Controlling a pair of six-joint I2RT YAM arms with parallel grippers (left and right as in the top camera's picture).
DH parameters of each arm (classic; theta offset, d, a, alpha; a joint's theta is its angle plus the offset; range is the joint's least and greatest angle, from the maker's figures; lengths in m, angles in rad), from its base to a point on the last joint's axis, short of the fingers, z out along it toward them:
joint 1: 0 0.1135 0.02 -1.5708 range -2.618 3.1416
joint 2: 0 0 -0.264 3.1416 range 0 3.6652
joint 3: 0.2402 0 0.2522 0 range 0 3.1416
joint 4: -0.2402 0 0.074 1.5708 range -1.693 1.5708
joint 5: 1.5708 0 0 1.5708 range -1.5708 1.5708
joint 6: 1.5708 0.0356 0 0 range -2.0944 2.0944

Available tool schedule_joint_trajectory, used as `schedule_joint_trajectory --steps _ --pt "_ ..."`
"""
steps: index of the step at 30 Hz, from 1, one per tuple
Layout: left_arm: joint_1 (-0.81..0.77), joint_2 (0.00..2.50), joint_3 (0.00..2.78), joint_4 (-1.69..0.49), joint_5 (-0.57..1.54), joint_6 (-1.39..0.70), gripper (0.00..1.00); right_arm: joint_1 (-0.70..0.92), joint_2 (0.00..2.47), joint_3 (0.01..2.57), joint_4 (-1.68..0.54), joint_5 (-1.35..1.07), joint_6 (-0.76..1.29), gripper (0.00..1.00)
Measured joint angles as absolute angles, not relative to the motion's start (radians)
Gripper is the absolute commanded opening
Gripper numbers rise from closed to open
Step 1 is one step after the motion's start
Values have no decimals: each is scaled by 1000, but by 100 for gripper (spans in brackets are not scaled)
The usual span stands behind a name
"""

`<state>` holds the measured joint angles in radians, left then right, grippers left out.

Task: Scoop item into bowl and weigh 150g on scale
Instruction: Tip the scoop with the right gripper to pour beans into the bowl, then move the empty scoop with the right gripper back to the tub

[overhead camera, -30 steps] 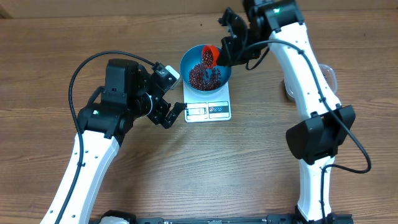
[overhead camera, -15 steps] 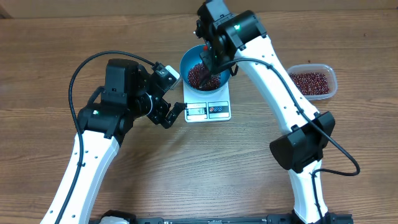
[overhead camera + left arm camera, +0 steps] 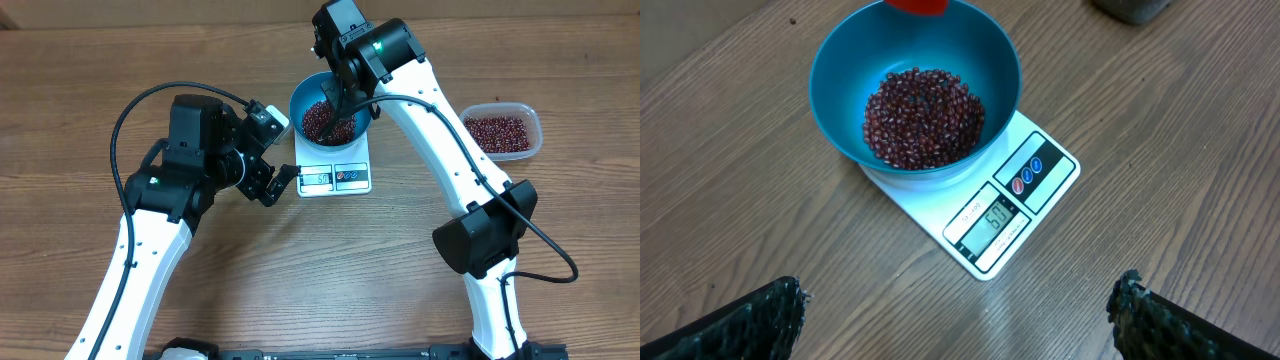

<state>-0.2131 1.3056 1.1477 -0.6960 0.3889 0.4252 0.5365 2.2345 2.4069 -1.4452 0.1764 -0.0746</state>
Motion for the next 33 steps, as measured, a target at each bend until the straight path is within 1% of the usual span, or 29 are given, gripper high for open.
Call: schedule_joint_trajectory --steps 6,9,12,17,22,28,33 --pt "-213 1306 1148 -696 389 425 100 532 2234 2407 -1424 165 -74 4" --pt "-213 1306 1148 -696 389 425 100 511 2234 2407 -1419 101 -74 4" --pt "-213 1306 1148 -696 389 425 99 454 2234 2407 -1409 11 -67 4" --pt "-213 1306 1148 -696 389 425 99 323 2229 2407 -1407 -107 -49 4" --pt "-213 1306 1148 -696 389 425 99 150 2180 2407 -1432 -205 -37 4" --pt "-213 1306 1148 -696 389 425 99 -84 2088 2409 -1537 -305 -34 4" --pt "-213 1306 1148 -696 389 425 100 -219 2073 2413 -1667 -333 -76 4"
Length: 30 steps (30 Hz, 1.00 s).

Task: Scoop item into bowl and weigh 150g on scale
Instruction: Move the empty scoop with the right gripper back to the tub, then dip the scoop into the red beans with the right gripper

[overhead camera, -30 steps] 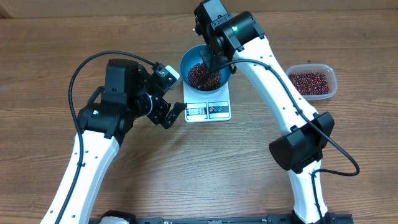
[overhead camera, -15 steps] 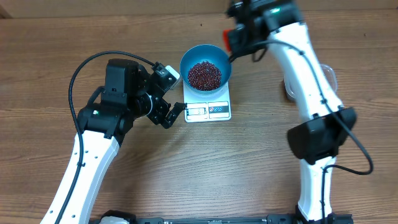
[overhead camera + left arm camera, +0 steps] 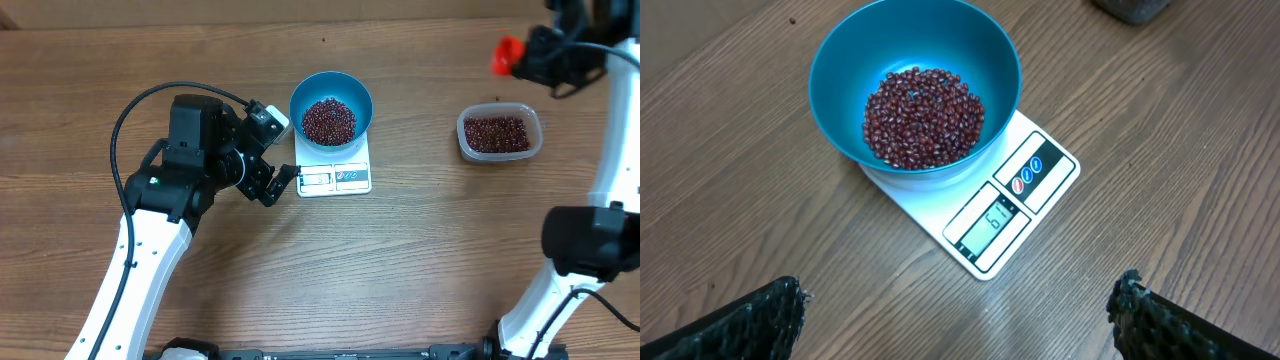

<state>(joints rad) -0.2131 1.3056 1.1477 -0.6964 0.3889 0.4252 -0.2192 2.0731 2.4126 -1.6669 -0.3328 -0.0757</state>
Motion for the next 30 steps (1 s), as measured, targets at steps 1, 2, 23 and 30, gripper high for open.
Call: schedule_joint_trajectory --steps 1,2,23,30 --pt "-213 1306 1148 -696 389 425 100 -233 2073 2412 -1684 -333 -89 4" --pt "-213 1306 1148 -696 389 425 99 -243 2073 2412 -1693 -333 -101 4" --pt "-213 1306 1148 -697 389 425 100 -259 2074 2095 -1630 -245 -200 4" --pt "-213 1306 1148 -697 389 425 100 -259 2076 1991 -1481 -183 -211 4"
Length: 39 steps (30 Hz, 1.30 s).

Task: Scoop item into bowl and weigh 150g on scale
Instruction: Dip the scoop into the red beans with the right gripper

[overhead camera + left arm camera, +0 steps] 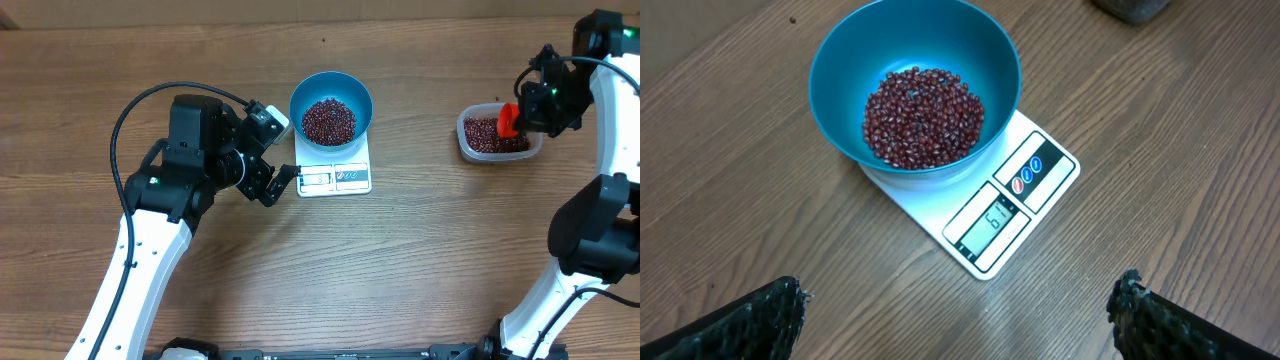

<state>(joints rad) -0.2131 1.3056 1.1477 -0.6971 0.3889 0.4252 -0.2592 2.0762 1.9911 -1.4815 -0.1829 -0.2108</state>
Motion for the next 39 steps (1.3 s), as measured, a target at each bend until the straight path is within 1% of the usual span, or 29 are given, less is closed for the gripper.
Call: schedule_joint_trajectory --steps 7,13,22,29,39 --pt "-213 1306 1148 -697 389 425 99 -259 2077 1923 -1391 -148 -221 4" --pt "-213 1306 1148 -697 389 425 99 -259 2077 1849 -1352 -46 -233 4" --pt "-213 1306 1148 -697 389 425 100 -255 2077 1839 -1317 -10 -237 4" --pt "-213 1306 1148 -697 389 425 100 -253 2077 1800 -1323 -44 -237 4" --pt "-213 1306 1148 -697 389 425 100 -240 2077 1793 -1345 -179 -237 4"
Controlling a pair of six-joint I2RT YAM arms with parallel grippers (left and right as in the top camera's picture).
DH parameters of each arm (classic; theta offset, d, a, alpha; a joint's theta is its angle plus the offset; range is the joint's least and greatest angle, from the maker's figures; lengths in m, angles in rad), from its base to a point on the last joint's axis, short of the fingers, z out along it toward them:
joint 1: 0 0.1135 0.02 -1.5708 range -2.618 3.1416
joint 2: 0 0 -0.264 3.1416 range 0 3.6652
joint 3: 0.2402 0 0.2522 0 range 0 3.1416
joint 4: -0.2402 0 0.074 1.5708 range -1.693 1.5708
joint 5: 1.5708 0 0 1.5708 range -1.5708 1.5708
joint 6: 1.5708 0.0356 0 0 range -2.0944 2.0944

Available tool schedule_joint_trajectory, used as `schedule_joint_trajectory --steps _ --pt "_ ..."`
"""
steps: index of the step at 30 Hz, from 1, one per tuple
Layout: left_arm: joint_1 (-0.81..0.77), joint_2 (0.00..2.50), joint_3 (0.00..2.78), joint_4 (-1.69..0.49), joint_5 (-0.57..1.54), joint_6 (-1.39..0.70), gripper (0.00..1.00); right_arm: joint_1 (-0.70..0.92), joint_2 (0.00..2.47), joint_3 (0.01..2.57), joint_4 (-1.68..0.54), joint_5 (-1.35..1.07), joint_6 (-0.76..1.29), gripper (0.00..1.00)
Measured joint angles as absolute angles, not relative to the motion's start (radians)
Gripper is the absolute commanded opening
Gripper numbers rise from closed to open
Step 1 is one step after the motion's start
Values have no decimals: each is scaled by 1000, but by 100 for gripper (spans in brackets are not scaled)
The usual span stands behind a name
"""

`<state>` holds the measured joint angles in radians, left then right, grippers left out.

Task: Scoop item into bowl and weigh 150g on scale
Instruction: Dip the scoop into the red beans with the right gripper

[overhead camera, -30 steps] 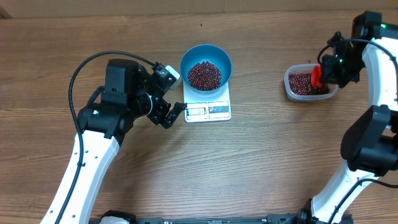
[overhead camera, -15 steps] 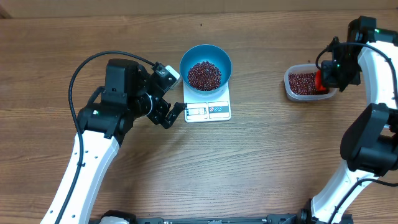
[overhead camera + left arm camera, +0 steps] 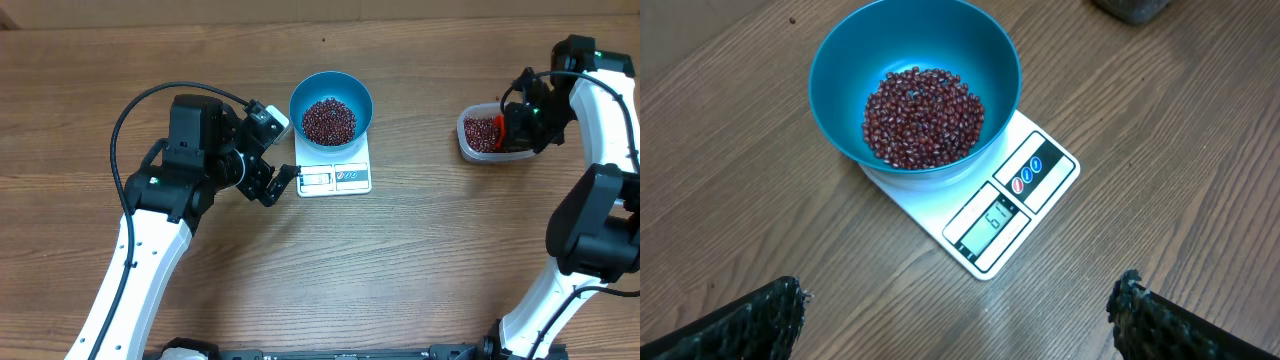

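A blue bowl [image 3: 331, 95] of dark red beans [image 3: 329, 120] stands on the white scale [image 3: 336, 178]. In the left wrist view the bowl [image 3: 840, 70] and the scale's display [image 3: 992, 218] show clearly, with a reading of about 61. My left gripper [image 3: 279, 184] hovers open just left of the scale, its black fingertips [image 3: 765, 315] wide apart with nothing between them. My right gripper [image 3: 520, 125] is shut on a red scoop [image 3: 499, 124], which is lowered into the clear container of beans [image 3: 480, 135] at the far right.
The wooden table [image 3: 400, 260] carries only the scale, the bowl and the bean container. The left arm's black cable [image 3: 130, 110] loops over the table to the left of the bowl.
My right gripper has shifted slightly and sits lower over the bean container, with the red scoop now down among the beans. The left arm, bowl and scale have not moved.
At first my right gripper held the red scoop over the bowl and the scale read about 60. Then it was far right beyond the container, the reading about 61. Then the scoop was at the container's edge, and now it is inside it.
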<state>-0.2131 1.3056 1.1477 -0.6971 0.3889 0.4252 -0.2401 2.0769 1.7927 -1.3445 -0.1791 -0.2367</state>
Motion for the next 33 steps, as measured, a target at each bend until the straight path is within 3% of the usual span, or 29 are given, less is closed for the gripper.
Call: schedule_joint_trajectory --steps 33 --pt "-213 1306 1148 -699 389 425 99 -236 2077 1758 -1324 -327 -263 4"
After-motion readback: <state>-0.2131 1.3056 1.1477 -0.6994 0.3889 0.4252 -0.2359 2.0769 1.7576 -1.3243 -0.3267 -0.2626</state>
